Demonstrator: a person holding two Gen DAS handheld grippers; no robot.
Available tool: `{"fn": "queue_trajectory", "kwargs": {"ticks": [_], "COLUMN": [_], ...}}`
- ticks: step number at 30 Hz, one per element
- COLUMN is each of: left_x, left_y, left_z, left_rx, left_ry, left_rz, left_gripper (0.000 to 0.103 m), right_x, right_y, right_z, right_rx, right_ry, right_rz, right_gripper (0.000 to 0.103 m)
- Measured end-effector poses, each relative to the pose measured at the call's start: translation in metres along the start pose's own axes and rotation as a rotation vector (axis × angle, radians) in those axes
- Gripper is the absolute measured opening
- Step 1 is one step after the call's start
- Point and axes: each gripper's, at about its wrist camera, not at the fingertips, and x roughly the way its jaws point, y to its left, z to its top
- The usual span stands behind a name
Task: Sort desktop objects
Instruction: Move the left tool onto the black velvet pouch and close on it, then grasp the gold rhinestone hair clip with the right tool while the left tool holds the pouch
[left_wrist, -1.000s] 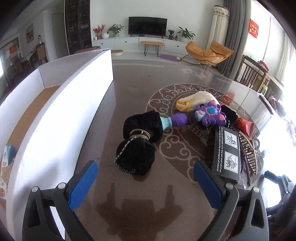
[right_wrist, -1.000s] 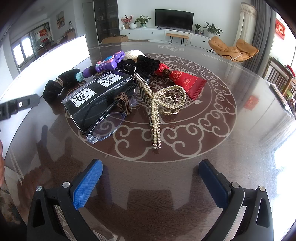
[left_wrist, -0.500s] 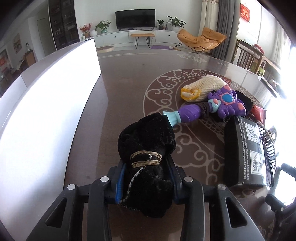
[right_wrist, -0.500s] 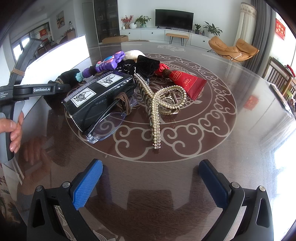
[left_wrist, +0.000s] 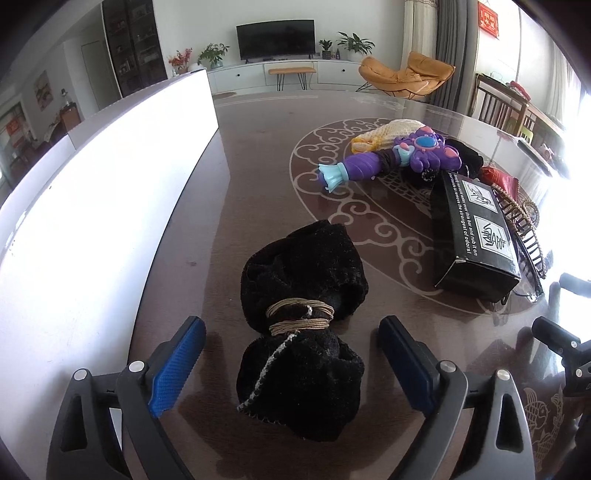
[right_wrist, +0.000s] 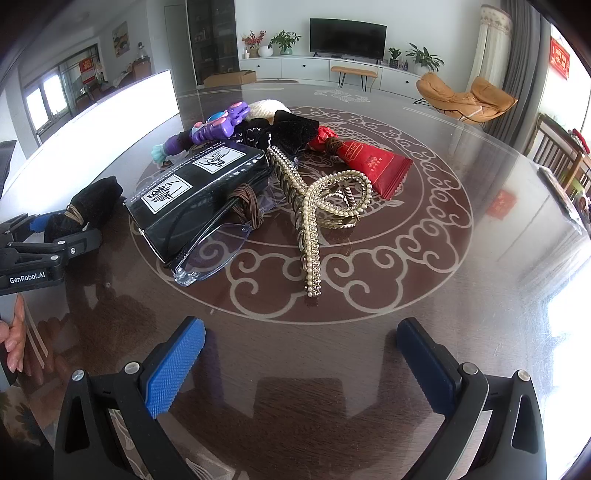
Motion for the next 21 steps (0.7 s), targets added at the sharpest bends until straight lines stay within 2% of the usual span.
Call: {"fn": "queue_trajectory", "kwargs": {"ticks": [2, 21], "left_x": [0.004, 0.005], "left_y": [0.007, 0.007], "left_z": [-0.001, -0.009], "left_rx": [-0.025, -0.024], "left_ry": [0.026, 0.019], "left_rz": [-0.023, -0.022], "left_gripper": [0.103, 0.103], "right_x": [0.0, 0.0], "right_y": [0.0, 0.0], "right_z": [0.0, 0.0], "right_rx": [0.0, 0.0], "right_ry": [0.0, 0.0], "right_rz": [0.0, 0.0], "right_gripper": [0.103, 0.103]}}
